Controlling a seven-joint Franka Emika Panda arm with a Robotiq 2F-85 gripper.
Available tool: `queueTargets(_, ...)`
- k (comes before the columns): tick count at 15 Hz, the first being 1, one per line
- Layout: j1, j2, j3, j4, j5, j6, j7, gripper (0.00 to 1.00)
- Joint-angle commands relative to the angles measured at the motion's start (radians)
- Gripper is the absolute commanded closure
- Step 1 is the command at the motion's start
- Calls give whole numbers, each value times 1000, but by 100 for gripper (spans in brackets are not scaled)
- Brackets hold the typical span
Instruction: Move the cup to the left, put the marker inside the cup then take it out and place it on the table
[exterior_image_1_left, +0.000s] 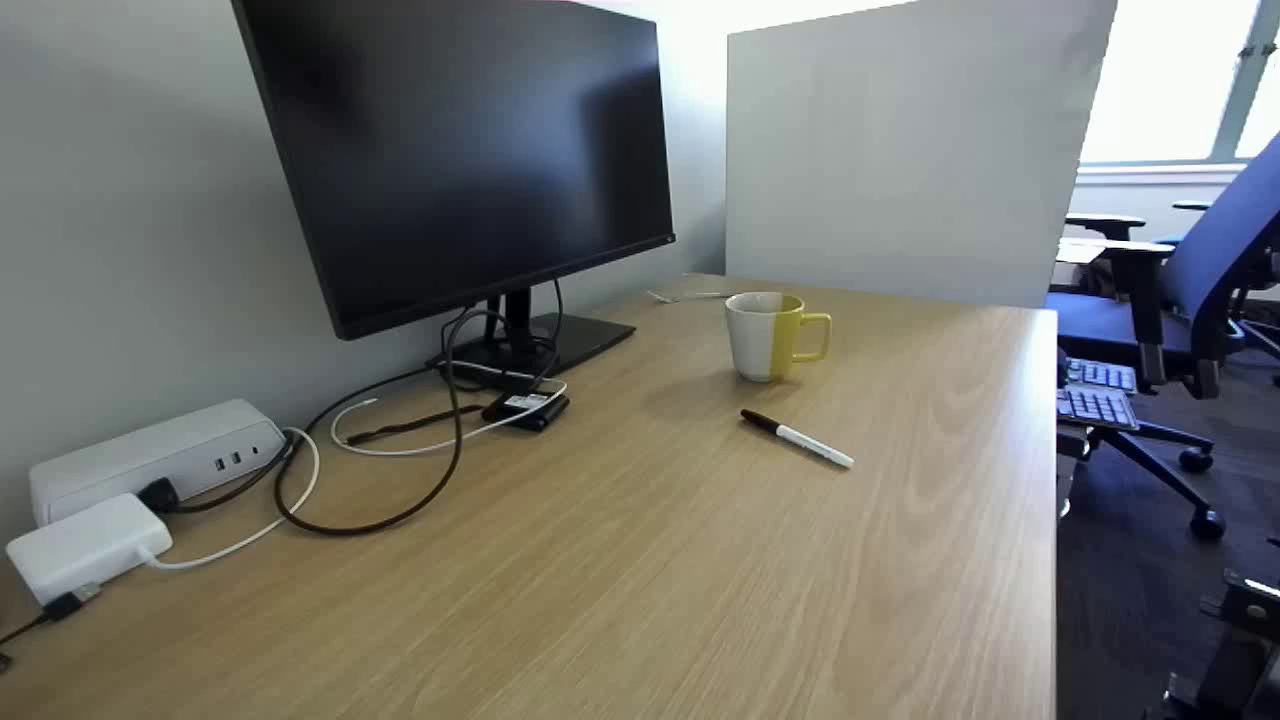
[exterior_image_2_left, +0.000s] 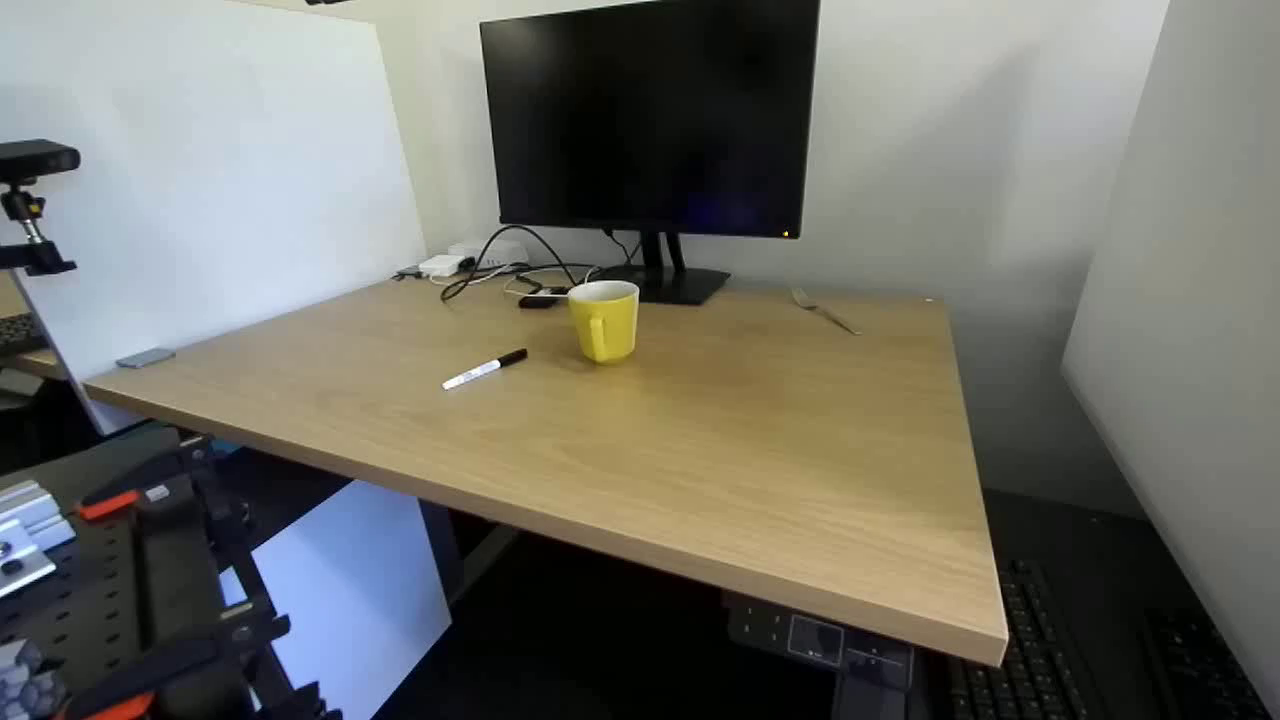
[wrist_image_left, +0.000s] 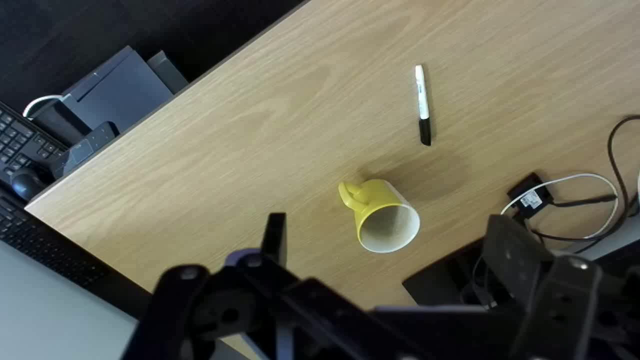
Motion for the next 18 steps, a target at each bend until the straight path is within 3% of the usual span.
queueTargets(1,-10,1,8,2,8,-2,-7,0)
queueTargets(18,4,37,5,14,2,25,-40,0)
